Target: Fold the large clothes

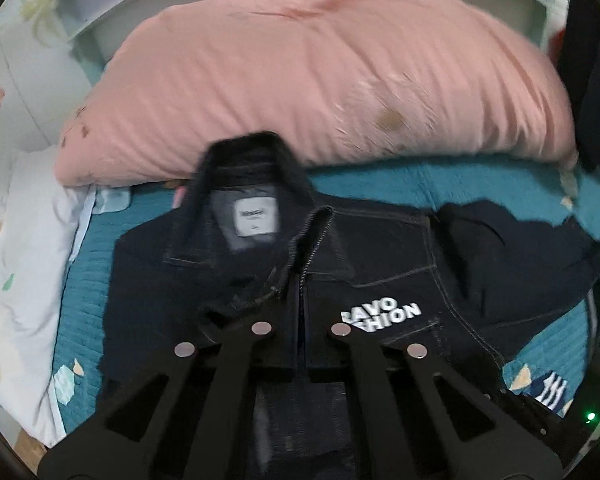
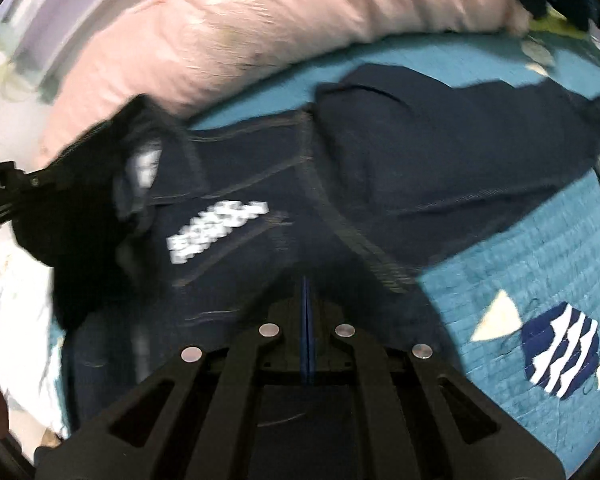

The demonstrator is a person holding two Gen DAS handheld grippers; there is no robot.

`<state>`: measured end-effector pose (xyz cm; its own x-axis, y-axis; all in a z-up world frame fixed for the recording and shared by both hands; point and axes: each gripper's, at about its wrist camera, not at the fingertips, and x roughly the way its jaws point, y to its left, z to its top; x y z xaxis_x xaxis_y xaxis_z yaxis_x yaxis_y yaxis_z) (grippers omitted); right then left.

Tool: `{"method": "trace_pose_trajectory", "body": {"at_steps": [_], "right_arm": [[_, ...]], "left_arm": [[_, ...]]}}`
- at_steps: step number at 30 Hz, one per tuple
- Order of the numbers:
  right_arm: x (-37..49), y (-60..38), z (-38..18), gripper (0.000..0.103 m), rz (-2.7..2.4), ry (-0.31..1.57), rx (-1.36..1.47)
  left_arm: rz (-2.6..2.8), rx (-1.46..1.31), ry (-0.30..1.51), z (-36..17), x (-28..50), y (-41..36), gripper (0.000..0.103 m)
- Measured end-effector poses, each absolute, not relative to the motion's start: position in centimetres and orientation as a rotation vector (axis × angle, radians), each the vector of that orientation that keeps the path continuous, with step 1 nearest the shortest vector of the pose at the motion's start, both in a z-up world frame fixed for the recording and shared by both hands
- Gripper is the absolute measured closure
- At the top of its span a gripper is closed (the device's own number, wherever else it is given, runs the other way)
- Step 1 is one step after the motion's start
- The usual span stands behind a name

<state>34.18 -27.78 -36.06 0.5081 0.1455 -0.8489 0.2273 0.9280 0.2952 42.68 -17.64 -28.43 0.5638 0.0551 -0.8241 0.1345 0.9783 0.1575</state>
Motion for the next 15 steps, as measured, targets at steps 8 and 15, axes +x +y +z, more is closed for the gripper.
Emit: {"method": "trace_pose_trajectory", "body": {"at_steps": [8, 15], "right_arm": [[34.1, -29.0, -36.9, 0.102, -0.021, 1.049, 0.451], [33.9, -28.9, -36.7, 0.101, -0.04, 1.042, 0.451]], "left_arm": [[-0.15, 0.245, 1.127, -35.3, 42.2, -21.4, 0.049], [-0.23, 0.29, 1.037, -33.4, 39.2, -21.2, 0.03]]}}
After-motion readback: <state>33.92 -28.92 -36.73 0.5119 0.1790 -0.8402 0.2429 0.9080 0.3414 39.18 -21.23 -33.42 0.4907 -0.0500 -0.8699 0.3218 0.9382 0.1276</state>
